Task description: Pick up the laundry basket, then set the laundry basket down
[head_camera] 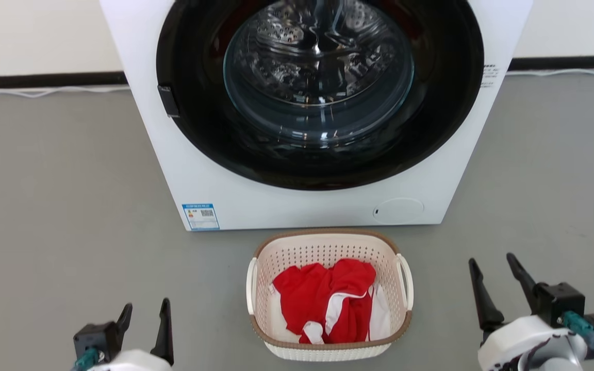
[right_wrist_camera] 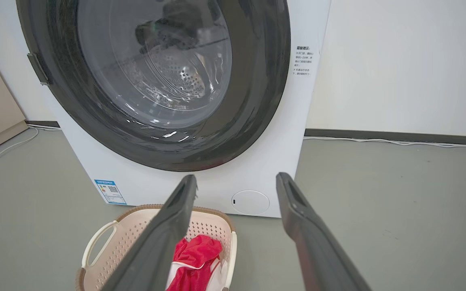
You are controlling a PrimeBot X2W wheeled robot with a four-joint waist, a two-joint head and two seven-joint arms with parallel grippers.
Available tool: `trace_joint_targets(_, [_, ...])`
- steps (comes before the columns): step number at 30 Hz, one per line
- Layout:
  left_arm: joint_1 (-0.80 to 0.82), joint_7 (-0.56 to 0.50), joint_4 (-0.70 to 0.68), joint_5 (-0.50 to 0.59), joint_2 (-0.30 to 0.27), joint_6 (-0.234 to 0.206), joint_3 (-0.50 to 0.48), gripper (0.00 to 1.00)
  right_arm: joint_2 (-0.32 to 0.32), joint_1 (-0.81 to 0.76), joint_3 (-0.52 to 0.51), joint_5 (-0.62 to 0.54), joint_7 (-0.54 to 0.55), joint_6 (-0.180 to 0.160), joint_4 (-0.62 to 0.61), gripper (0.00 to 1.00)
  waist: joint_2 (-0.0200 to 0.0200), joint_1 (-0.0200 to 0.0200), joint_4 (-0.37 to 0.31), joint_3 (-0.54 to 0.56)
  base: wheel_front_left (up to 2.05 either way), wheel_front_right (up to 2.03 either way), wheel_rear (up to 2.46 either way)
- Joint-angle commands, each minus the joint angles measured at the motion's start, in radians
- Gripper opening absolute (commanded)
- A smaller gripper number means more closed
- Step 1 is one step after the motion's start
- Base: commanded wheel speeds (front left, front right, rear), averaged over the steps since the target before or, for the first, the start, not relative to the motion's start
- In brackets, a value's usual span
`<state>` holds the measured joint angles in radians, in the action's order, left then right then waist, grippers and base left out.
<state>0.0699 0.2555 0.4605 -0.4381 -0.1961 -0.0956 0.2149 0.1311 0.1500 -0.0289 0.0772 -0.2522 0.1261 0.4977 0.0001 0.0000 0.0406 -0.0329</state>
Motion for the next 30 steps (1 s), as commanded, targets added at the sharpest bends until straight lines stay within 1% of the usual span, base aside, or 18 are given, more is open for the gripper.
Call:
trace_joint_targets(1, [0.010, 0.006, -0.034, 0.011, -0.020, -0.002, -0.041, 1.00, 0.002, -0.001, 0.020, -0.012, -0.010, 0.005, -0.030, 1.00, -0.0001, 0.0000, -0.003, 0.012, 0.00, 0.00, 0.00])
trace_joint_targets(6, [-0.056, 0.006, -0.083, 0.027, -0.006, -0.004, -0.067, 1.00, -0.010, -0.054, 0.001, -0.013, -0.009, 0.005, -0.055, 1.00, -0.0001, 0.0000, -0.004, 0.042, 0.00, 0.00, 0.00])
trace_joint_targets(12, [-0.100, 0.006, -0.126, 0.032, 0.005, -0.007, -0.099, 1.00, -0.018, -0.092, -0.011, -0.015, 0.002, 0.005, -0.084, 1.00, -0.0001, 0.0000, -0.008, 0.058, 0.00, 0.00, 0.00])
trace_joint_targets(13, [-0.126, 0.000, -0.098, 0.023, 0.015, -0.001, -0.061, 0.00, -0.025, -0.103, -0.032, -0.006, 0.005, 0.000, -0.054, 0.00, -0.0001, 0.0000, -0.007, 0.057, 0.00, 0.00, 0.00])
trace_joint_targets(16, [-0.137, -0.001, -0.063, 0.021, 0.029, 0.000, -0.056, 0.00, -0.035, -0.126, -0.032, -0.003, 0.006, 0.000, -0.021, 0.00, -0.0001, 0.0000, -0.007, 0.058, 0.00, 0.00, 0.00])
trace_joint_targets(19, [-0.134, -0.010, -0.060, -0.004, 0.034, 0.004, -0.062, 0.00, -0.037, -0.122, -0.039, 0.027, 0.019, 0.000, -0.017, 0.00, -0.0001, 0.0002, -0.007, 0.057, 0.00, 0.00, 0.00])
trace_joint_targets(23, [-0.130, -0.023, -0.067, -0.042, 0.037, 0.012, -0.072, 0.00, -0.039, -0.120, -0.042, 0.077, 0.033, 0.000, -0.025, 0.00, -0.0001, 0.0022, -0.009, 0.059, 0.00, 0.00, 0.00])
trace_joint_targets(26, [-0.125, -0.034, -0.072, -0.080, 0.041, 0.019, -0.080, 0.00, -0.040, -0.120, -0.040, 0.127, 0.042, 0.000, -0.035, 0.00, -0.0001, 0.0002, -0.010, 0.056, 0.00, 0.00, 0.00])
trace_joint_targets(30, [-0.119, -0.045, -0.077, -0.119, 0.045, 0.026, -0.088, 0.00, -0.042, -0.118, -0.040, 0.177, 0.051, 0.000, -0.044, 0.00, -0.0001, 0.0000, -0.011, 0.054, 0.00, 0.00, 0.00])
